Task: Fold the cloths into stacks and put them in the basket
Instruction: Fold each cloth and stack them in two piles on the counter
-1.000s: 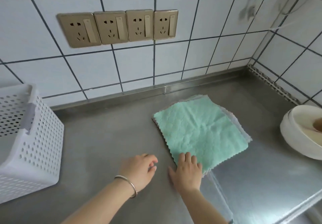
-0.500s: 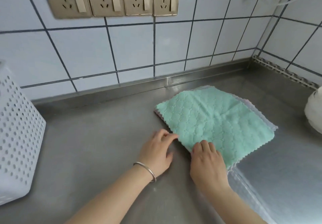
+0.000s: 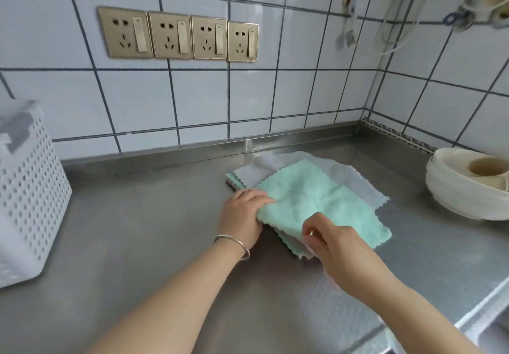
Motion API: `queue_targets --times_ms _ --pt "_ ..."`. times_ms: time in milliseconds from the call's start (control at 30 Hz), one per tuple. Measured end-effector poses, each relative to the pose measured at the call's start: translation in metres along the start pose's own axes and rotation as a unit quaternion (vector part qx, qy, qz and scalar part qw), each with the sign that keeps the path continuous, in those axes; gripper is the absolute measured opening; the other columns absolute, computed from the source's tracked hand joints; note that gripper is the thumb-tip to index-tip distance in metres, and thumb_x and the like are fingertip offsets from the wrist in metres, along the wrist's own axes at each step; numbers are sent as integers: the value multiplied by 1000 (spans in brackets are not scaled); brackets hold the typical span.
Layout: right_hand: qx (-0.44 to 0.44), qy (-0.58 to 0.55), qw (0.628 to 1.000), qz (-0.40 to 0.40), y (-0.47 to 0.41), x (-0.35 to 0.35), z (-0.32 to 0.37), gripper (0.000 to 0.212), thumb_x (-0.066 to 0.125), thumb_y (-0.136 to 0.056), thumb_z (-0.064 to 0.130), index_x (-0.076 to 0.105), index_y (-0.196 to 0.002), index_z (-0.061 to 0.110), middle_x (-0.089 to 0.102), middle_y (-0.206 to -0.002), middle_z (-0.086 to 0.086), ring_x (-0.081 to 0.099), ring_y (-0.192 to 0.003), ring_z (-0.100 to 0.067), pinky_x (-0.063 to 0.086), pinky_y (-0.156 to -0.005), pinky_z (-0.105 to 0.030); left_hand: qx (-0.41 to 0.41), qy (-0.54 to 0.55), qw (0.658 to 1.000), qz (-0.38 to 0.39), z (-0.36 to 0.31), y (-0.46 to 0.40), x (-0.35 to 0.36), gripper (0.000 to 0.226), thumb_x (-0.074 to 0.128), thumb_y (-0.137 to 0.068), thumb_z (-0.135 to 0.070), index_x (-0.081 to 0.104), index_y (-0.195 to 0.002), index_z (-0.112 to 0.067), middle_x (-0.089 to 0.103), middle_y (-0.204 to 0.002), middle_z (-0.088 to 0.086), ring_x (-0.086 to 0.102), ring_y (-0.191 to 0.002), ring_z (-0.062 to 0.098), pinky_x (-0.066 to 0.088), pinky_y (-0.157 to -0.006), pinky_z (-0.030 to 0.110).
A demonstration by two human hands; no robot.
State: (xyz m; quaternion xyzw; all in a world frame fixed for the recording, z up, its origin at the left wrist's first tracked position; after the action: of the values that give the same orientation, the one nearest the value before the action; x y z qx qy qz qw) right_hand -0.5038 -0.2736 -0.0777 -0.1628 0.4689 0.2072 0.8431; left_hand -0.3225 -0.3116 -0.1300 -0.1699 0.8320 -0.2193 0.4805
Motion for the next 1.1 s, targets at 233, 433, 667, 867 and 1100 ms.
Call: queue_targets --times_ms 233,433,667,867,1100 --pt "-2 310 949 61 -7 -9 8 9 53 -85 16 47 -78 19 39 -68 5 49 -74 -23 40 -55 -29 -69 34 997 -30 -5 7 -50 50 53 -64 7 72 -98 -24 72 -103 0 67 -90 27 50 -76 28" --pt "-45 146 979 -135 -62 -42 55 22 40 -92 14 56 -106 14 57 -109 -6 55 -92 -32 35 -64 -31 -113 -23 993 -24 41 0 -142 39 45 -74 -8 72 -101 -16 71 -106 3 64 -100 24 47 -86 29" --pt "-66 116 970 -202 -141 -52 135 29 34 -92 9 58 -108 12 63 -106 -13 58 -90 -35 43 -66 -34 -188 -122 967 -120 81 -18 -266 29 52 -87 -4 71 -106 -15 68 -117 6 61 -110 26 43 -96 27" --pt "-210 13 909 -361 -113 -63 165 26 47 -86 -3 66 -101 5 68 -97 -15 60 -88 -36 47 -67 -37 -103 -151 963 -196 48 12 -328 26 57 -85 -4 72 -102 -16 71 -107 2 64 -98 22 47 -89 27" --pt "-308 65 925 -213 -25 24 95 17 61 -70 9 69 -82 19 68 -78 2 63 -75 -21 46 -54 -28 -66 -86 994 2 60 147 -258 27 52 -74 -23 74 -89 -24 70 -84 -4 57 -81 5 37 -71 8"
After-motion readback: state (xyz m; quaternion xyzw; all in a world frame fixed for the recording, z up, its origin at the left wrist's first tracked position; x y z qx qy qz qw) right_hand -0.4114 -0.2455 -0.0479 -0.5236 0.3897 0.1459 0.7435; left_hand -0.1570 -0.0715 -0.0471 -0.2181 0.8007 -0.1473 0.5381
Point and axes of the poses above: each hand's wrist, its own y-axis away from the middle knuckle, its own x-axis out of the palm, z = x × y, the point moved 3 cm from there along -y, towards the middle knuckle
